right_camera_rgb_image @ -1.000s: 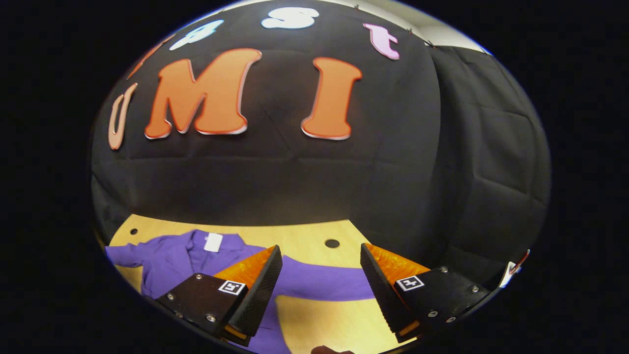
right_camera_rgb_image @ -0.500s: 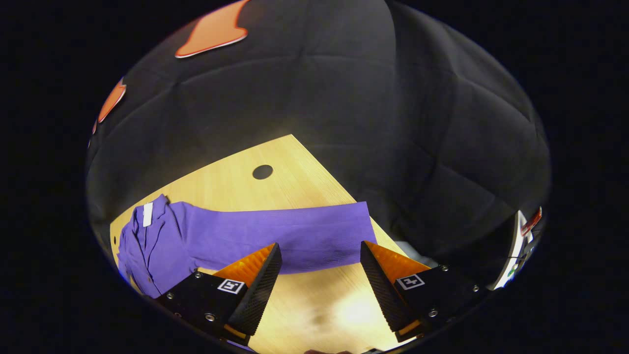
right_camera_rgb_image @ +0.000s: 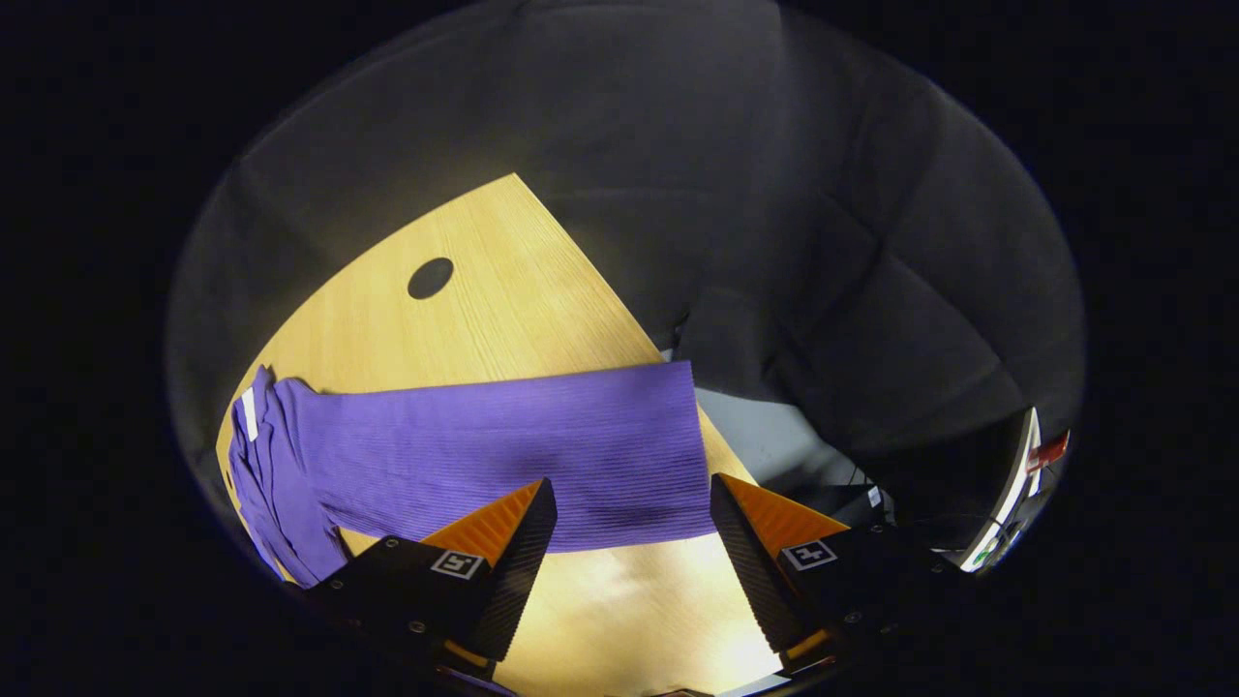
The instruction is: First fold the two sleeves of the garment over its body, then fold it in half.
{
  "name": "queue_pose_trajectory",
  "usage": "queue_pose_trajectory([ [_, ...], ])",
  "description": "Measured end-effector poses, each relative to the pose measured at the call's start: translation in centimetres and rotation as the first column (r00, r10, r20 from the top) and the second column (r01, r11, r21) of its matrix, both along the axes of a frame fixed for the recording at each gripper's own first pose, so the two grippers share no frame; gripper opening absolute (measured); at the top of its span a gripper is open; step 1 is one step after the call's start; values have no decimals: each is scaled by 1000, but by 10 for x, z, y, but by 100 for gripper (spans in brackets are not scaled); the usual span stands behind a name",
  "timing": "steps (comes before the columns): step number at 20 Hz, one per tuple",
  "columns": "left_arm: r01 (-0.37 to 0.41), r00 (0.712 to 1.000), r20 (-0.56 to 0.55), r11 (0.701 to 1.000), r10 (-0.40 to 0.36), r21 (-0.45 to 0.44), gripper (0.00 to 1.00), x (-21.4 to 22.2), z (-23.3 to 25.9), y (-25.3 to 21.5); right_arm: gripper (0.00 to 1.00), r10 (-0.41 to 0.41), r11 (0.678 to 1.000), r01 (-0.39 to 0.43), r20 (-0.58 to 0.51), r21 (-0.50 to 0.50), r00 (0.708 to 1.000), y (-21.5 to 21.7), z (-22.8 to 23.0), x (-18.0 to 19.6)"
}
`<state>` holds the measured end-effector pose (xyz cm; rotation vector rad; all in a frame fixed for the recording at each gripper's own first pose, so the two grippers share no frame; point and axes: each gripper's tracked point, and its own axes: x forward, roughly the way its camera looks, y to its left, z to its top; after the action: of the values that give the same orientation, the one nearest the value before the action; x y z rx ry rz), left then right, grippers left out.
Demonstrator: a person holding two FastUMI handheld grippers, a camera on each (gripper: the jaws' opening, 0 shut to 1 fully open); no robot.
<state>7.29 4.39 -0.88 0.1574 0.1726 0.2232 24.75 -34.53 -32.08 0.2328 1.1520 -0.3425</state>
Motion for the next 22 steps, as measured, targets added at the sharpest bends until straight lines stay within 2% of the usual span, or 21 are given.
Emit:
queue_pose_trajectory([
  [5, 21, 999, -38, 1000, -20, 24, 94, -3, -6, -23, 95, -5, 999, 8, -81, 31, 997, -18, -17, 2],
  [8, 34, 998, -59, 999, -32, 21, 96, -4, -10, -37, 93, -27, 992, 45, -158, 114, 987, -9, -25, -6],
  [11, 48, 996, -72, 998, -46, 32, 94, -5, -13, -47, 91, -59, 988, 78, -140, 135, 988, -22, -32, -1],
  [12, 52, 996, -76, 998, -49, 34, 94, -5, -13, -49, 86, -69, 984, 90, -138, 153, 988, -23, -34, 1],
  [14, 61, 994, -88, 998, -58, 34, 95, -4, -17, -54, 84, -77, 978, 101, -137, 184, 988, -23, -34, 2],
  [15, 61, 994, -97, 997, -57, 37, 94, -6, -21, -55, 84, -71, 975, 92, -104, 204, 992, -22, -36, 8],
  [17, 64, 992, -112, 998, -61, 28, 94, -5, -27, -59, 78, -72, 984, 93, -138, 154, 988, -26, -35, 4],
  [19, 72, 990, -125, 997, -70, 12, 95, -2, -33, -65, 66, -46, 994, 63, -186, 85, 981, -26, -42, -2],
  [20, 74, 990, -122, 997, -72, 16, 96, -1, -31, -66, 53, -32, 996, 47, -189, 78, 981, -25, -43, -1],
  [21, 80, 990, -118, 997, -77, 22, 95, 0, -28, -68, 60, -31, 996, 46, -193, 77, 981, -21, -41, -1],
  [22, 87, 990, -113, 996, -84, 26, 94, 0, -26, -70, 43, -34, 996, 49, -183, 77, 983, -16, -41, 4],
])
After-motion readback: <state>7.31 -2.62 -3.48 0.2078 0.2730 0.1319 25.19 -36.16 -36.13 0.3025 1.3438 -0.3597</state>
